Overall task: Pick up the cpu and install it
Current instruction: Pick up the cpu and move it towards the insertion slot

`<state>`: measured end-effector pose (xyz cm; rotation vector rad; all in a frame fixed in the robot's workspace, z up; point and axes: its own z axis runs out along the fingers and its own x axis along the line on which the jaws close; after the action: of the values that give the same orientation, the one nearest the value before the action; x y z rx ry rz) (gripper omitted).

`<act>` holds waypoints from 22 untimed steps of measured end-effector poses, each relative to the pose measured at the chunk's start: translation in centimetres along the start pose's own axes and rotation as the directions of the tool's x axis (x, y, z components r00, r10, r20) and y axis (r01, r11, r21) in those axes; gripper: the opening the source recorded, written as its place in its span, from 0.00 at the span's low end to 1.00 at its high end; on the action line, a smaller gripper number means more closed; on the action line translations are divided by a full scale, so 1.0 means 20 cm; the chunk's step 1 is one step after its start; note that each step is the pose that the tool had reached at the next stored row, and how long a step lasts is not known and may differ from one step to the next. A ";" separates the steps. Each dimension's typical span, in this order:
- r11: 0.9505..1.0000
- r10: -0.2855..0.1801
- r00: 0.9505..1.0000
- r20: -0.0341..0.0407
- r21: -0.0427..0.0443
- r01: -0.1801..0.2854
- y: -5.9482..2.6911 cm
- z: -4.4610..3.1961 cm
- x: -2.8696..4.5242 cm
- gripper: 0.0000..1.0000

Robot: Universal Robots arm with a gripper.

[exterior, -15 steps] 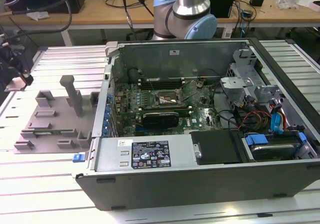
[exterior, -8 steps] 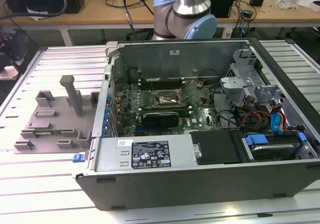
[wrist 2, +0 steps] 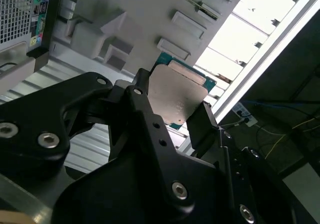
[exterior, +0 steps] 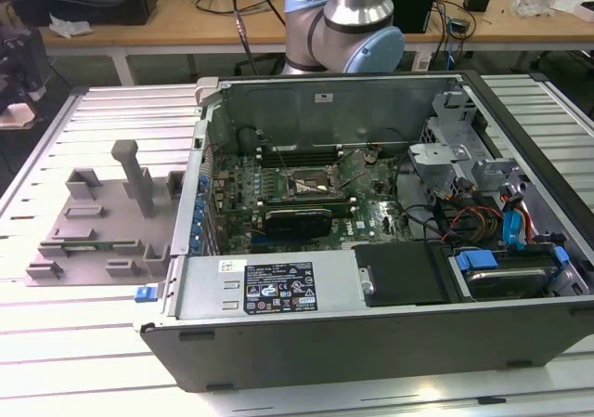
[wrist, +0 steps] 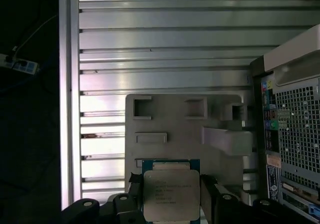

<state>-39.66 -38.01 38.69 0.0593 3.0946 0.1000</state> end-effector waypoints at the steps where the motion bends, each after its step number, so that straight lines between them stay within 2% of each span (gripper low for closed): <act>1: 1.000 0.000 1.000 -0.001 0.000 0.000 0.001 -0.004 -0.009 0.55; 3: 1.000 0.000 1.000 -0.002 0.000 0.000 0.002 -0.012 -0.032 0.55; 7: 1.000 0.000 1.000 -0.006 0.000 0.000 0.006 -0.029 -0.110 0.55; 9: 1.000 0.000 1.000 -0.008 0.000 0.000 0.008 -0.034 -0.137 0.55; 17: 1.000 0.001 1.000 -0.014 0.000 -0.001 0.013 -0.033 -0.284 0.55; 18: 1.000 0.001 1.000 -0.016 0.000 -0.001 0.015 -0.031 -0.333 0.55; 22: 1.000 0.001 1.000 -0.018 0.000 -0.001 0.018 -0.027 -0.400 0.55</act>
<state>-31.69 -38.01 39.61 0.0606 3.1126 0.1007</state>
